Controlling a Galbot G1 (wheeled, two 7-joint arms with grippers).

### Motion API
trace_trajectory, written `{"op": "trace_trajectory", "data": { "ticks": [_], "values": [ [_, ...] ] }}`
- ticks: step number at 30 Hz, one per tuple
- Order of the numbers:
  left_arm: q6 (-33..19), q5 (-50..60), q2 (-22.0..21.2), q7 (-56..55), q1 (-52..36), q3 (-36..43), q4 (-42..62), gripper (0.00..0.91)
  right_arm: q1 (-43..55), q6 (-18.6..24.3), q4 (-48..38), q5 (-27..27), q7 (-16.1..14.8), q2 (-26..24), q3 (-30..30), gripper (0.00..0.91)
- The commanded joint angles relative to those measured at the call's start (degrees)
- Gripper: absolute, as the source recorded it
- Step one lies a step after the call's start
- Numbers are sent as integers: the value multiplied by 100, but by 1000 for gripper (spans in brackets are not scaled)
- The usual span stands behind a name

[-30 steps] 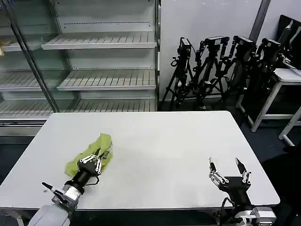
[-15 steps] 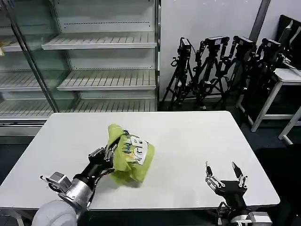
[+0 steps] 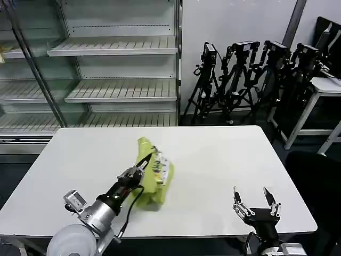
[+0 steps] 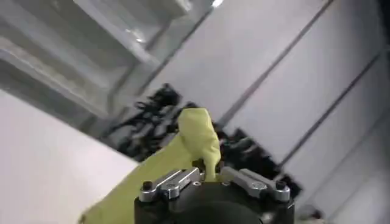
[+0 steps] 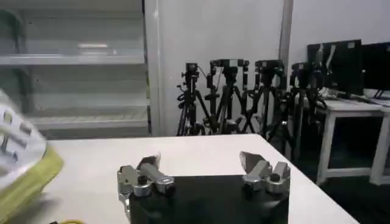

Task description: Fold and organize the clothes.

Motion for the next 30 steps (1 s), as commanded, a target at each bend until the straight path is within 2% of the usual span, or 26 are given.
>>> {"op": "trace_trajectory", "data": {
  "ticks": [1, 4, 6, 12, 16, 22, 24, 26, 27, 30],
  "values": [
    [-272, -1132, -574, -100, -639, 659, -172, 30, -116, 16, -29, -102, -10, 77, -39, 907],
    [-370, -1194, -783, -162, -712, 668, 520, 30, -127, 23, -81, -113, -11, 41, -7, 907],
    [-374, -1056, -768, -171, -705, 656, 1091, 30, -89, 20, -115, -106, -9, 26, 28, 907],
    [-197, 493, -346, -157, -535, 550, 2381, 30, -17, 18, -239, -116, -8, 58, -1, 907],
    [-21, 771, -107, 13, -283, 346, 2841, 30, 45, 17, -329, -122, -7, 56, -28, 907],
    [259, 730, 244, 57, -102, -341, 2669, 30, 157, -10, -389, -63, -6, -15, 25, 907],
    [400, 741, 558, 88, -107, -617, 2574, 30, 184, -21, -405, -34, -1, -21, 40, 907],
    [530, 1264, 912, 193, -102, -848, 2497, 30, 210, -22, -427, -23, -4, -26, 37, 907],
    [532, 1401, 939, 218, -90, -894, 2474, 30, 221, -22, -429, -18, -4, -26, 36, 907],
    [535, 2782, 1429, 471, 83, -1238, 2288, 30, 270, -19, -460, 4, -5, -37, 27, 907]
  ]
}}
